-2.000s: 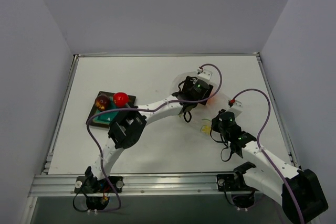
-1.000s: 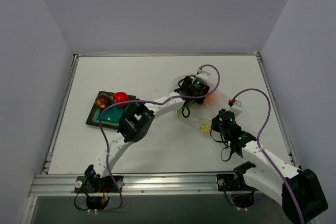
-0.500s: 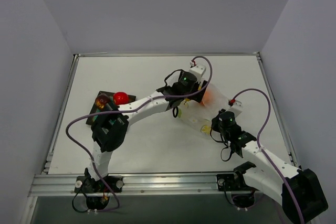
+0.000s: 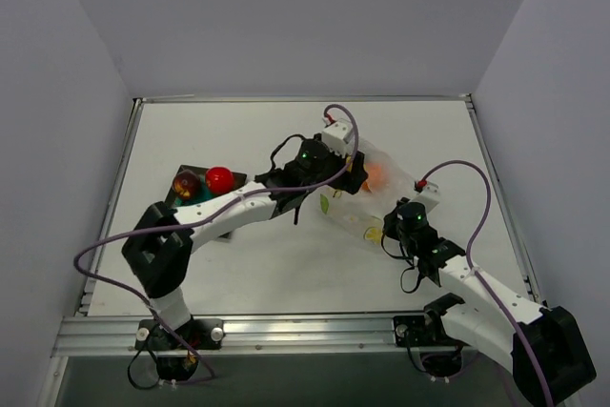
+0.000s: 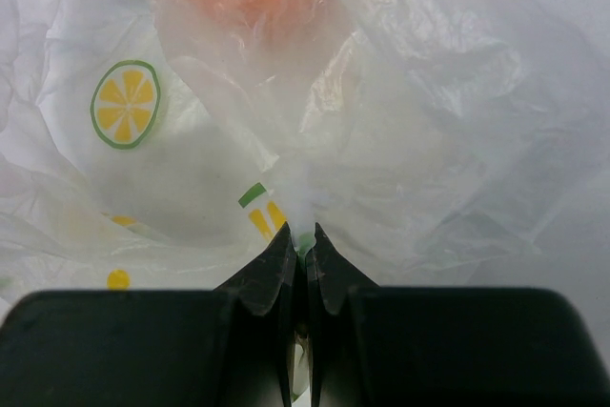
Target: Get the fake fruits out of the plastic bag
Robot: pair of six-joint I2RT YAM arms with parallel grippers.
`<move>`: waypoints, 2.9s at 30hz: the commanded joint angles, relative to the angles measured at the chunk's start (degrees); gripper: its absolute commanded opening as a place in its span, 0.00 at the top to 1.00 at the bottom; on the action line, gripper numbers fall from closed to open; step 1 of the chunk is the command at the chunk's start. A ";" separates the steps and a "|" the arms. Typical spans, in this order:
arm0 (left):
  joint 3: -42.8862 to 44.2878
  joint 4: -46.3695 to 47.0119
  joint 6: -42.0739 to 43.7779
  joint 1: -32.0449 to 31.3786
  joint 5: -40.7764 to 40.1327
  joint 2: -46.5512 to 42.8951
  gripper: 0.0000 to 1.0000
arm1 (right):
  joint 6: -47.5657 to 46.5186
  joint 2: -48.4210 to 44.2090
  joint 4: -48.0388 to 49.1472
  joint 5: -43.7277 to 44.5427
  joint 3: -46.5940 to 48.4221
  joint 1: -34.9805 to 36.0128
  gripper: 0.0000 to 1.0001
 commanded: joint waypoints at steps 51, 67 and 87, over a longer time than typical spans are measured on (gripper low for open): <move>-39.41 -8.94 -17.68 9.58 -45.21 -38.02 0.33 | 1.04 -2.76 -0.82 4.76 -0.62 0.92 1.00; 2.24 -3.40 0.76 -7.61 -14.46 0.20 0.43 | 7.37 -16.72 -6.44 13.11 -3.52 1.01 1.00; 22.12 -4.28 12.82 -3.75 -4.09 25.17 0.22 | 6.94 -15.95 -6.62 13.82 -2.03 0.57 1.00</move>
